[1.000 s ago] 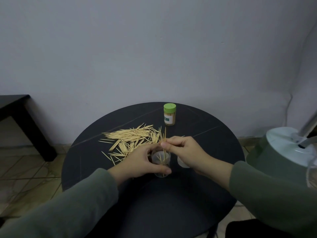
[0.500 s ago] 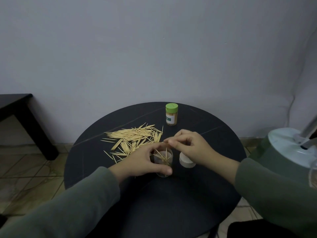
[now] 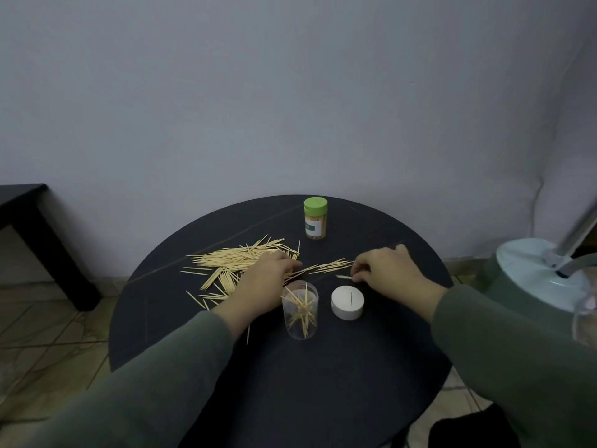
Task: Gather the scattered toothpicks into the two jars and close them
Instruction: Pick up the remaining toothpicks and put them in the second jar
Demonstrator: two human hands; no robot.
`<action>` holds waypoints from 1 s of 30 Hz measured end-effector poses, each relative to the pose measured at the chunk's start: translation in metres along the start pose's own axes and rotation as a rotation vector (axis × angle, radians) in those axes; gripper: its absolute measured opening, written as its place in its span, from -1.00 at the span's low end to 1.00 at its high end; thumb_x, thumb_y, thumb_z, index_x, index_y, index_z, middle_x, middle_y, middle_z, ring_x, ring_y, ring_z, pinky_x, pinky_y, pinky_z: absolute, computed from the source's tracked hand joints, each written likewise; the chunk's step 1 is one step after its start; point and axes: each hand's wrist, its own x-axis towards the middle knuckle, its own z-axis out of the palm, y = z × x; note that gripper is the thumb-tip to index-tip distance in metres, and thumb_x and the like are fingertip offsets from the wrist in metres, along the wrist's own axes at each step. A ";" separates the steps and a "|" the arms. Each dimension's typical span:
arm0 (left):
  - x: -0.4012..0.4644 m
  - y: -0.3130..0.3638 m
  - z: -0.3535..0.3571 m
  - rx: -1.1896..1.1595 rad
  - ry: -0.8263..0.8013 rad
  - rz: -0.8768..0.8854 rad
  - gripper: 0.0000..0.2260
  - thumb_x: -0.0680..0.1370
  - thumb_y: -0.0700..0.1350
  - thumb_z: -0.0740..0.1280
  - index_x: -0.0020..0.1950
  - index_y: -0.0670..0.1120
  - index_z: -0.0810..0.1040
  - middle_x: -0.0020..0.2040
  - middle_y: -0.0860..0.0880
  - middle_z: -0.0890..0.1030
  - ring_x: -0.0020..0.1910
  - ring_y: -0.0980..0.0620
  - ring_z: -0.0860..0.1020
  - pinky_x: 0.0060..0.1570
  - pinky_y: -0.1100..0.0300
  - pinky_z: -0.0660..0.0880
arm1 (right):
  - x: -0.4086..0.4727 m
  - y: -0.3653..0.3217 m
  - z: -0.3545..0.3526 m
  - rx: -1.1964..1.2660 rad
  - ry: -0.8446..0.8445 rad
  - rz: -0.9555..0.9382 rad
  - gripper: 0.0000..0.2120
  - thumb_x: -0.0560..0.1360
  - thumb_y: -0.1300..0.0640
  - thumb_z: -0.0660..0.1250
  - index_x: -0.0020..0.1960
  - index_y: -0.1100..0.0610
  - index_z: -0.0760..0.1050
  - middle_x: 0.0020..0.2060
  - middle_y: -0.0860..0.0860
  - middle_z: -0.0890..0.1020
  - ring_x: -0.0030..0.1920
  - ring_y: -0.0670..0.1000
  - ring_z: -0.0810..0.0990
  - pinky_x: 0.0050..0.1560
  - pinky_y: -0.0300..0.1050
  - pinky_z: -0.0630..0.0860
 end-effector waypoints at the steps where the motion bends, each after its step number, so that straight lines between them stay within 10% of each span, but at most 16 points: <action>1: 0.004 0.003 0.001 0.036 0.023 0.002 -0.57 0.55 0.19 0.27 0.38 0.07 0.45 0.29 0.04 0.46 0.29 0.03 0.36 0.27 0.08 0.37 | 0.002 -0.001 0.001 0.005 0.003 -0.014 -0.83 0.57 -0.04 0.28 0.12 -0.09 0.56 0.08 -0.12 0.61 0.18 -0.03 0.51 0.30 0.03 0.20; 10: 0.011 0.011 -0.001 0.189 0.096 0.046 -0.75 0.62 0.08 0.21 0.21 0.09 0.60 0.14 0.06 0.55 0.15 0.03 0.42 0.04 0.15 0.42 | 0.022 -0.015 0.017 -0.048 0.110 -0.212 -0.67 0.62 0.00 0.20 0.38 -0.13 0.42 0.34 -0.18 0.46 0.22 -0.02 0.36 0.17 0.00 0.22; 21: 0.010 0.016 0.000 0.233 0.021 0.015 -0.79 0.63 -0.02 0.19 0.19 -0.06 0.50 0.19 -0.04 0.48 0.21 -0.02 0.39 0.15 0.10 0.41 | 0.033 -0.033 0.006 -0.322 0.071 -0.258 -0.77 0.61 0.02 0.21 0.24 -0.05 0.49 0.16 -0.05 0.56 0.18 0.02 0.41 0.23 0.06 0.21; 30: 0.011 0.015 0.000 -0.207 0.226 -0.077 -0.93 0.61 -0.12 0.26 -0.05 0.01 0.49 0.00 0.07 0.51 0.06 0.07 0.44 0.07 0.20 0.38 | 0.031 -0.034 0.006 -0.251 0.073 -0.224 -0.77 0.59 0.08 0.25 0.25 0.00 0.46 0.16 -0.02 0.53 0.20 0.02 0.42 0.28 0.07 0.22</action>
